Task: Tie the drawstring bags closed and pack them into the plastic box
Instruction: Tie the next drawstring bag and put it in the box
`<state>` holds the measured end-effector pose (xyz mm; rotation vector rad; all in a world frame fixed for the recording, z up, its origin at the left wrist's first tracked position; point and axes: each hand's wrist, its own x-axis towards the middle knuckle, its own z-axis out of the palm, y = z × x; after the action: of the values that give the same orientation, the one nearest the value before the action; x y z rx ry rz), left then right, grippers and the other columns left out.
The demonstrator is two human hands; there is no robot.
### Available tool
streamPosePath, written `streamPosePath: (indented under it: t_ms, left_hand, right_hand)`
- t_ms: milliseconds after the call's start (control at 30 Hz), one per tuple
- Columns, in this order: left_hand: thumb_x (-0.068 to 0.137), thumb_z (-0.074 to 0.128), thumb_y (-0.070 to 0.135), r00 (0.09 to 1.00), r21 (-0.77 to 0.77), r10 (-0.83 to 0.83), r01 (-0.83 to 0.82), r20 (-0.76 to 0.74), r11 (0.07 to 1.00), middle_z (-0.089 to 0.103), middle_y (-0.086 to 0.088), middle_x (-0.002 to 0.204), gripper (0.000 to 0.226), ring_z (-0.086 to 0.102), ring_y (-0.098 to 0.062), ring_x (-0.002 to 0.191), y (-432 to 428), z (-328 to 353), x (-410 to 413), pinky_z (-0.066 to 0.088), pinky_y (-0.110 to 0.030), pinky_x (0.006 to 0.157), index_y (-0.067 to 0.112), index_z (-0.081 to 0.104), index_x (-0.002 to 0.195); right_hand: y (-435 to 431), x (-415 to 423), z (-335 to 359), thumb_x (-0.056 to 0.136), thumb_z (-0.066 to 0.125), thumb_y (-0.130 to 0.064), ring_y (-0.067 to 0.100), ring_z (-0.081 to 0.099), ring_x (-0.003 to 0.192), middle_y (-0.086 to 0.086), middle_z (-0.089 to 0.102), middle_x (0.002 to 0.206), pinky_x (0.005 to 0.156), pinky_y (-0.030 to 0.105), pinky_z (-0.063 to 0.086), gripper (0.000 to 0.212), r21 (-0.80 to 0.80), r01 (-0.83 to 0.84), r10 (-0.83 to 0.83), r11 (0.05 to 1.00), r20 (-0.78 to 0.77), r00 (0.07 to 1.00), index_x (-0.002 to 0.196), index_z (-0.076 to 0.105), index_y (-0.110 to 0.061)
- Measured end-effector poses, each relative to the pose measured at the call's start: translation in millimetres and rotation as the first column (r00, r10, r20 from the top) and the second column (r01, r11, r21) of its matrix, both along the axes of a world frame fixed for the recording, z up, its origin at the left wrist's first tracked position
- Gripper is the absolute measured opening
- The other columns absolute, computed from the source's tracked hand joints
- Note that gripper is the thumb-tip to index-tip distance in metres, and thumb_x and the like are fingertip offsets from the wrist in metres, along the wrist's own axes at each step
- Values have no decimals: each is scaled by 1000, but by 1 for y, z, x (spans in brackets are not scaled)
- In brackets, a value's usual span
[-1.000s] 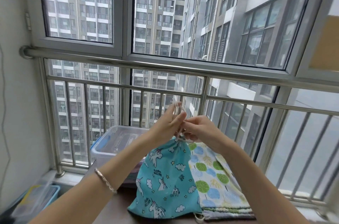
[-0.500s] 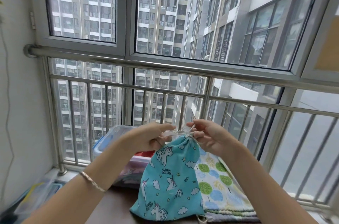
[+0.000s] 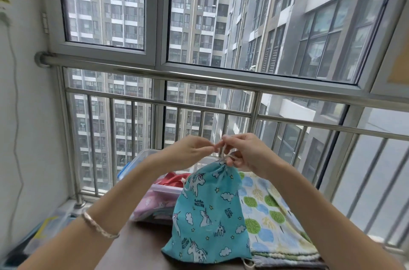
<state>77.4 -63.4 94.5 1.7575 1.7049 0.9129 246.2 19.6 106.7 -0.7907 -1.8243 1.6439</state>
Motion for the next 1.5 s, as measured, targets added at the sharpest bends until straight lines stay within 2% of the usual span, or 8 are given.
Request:
streamPosePath:
  t_ms: [200, 400, 633, 833, 933, 1067, 1267, 1500]
  left_hand:
    - [91, 59, 34, 971, -53, -7, 20, 238, 998, 74, -11, 97, 29, 70, -29, 94, 12, -11, 16, 55, -43, 89, 10, 71, 100]
    - [82, 69, 37, 961, -4, 122, -124, 247, 992, 71, 4, 66, 27, 63, -5, 57, 14, -12, 15, 49, -19, 54, 11, 75, 88]
    - [89, 65, 22, 843, -186, 102, -2, 528, 983, 66, -1, 60, 28, 51, -3, 36, 6, 0, 18, 36, -12, 35, 1, 67, 106]
    - [86, 66, 39, 967, -169, 111, -73, 228, 983, 52, 2, 69, 28, 36, -7, 51, 9, 3, 11, 28, -16, 43, 13, 75, 90]
    - [86, 67, 36, 984, -15, 104, -103, 148, 995, 55, 11, 57, 24, 43, 0, 46, 10, 1, 15, 33, -12, 45, 12, 72, 89]
    - [86, 68, 26, 991, 230, 117, -129, 64, 965, 64, 5, 82, 16, 58, -6, 72, 9, -2, 19, 43, -16, 66, 15, 68, 97]
    - [92, 60, 27, 976, 82, 87, -105, 200, 991, 59, -7, 79, 24, 47, -12, 58, 17, -3, 25, 38, -22, 56, 5, 67, 98]
    - [93, 58, 29, 930, -115, 129, -95, 343, 989, 65, -7, 87, 24, 56, -15, 66, 20, -1, 28, 46, -21, 61, 8, 67, 101]
  right_hand:
    - [2, -1, -2, 95, 58, -17, 13, 57, 48, 13, 63, 66, 43, 16, 47, 29, 79, 26, -27, 997, 10, 1000, 96, 67, 10]
    - [7, 5, 0, 82, 69, 3, 19, 64, 72, 13, 62, 88, 69, 24, 58, 25, 77, 27, -32, 997, 64, 997, 105, 58, 2]
    - [-2, 2, -2, 78, 64, 8, 14, 68, 77, 8, 71, 85, 68, 21, 56, 21, 547, 25, -137, 837, 166, 977, 93, 71, -5]
    - [1, 2, -7, 85, 55, 10, 12, 65, 70, 6, 69, 80, 66, 22, 54, 21, 618, -36, -100, 786, 185, 978, 90, 68, -6]
    - [5, 3, -7, 85, 49, 17, 18, 58, 66, 13, 58, 78, 62, 24, 51, 20, 368, 13, -44, 930, 75, 996, 86, 52, -3]
    - [11, 7, -4, 85, 46, 18, 18, 56, 61, 10, 54, 68, 63, 25, 52, 27, -44, -82, 78, 996, -95, 992, 75, 49, -7]
    - [6, 9, -14, 79, 72, 4, 14, 62, 65, 7, 63, 71, 63, 23, 53, 18, 436, 80, -87, 897, -3, 996, 86, 58, -5]
    - [6, 11, -15, 85, 71, -18, 13, 64, 68, 9, 70, 78, 73, 30, 55, 14, 483, 90, -100, 871, -5, 995, 79, 71, -5]
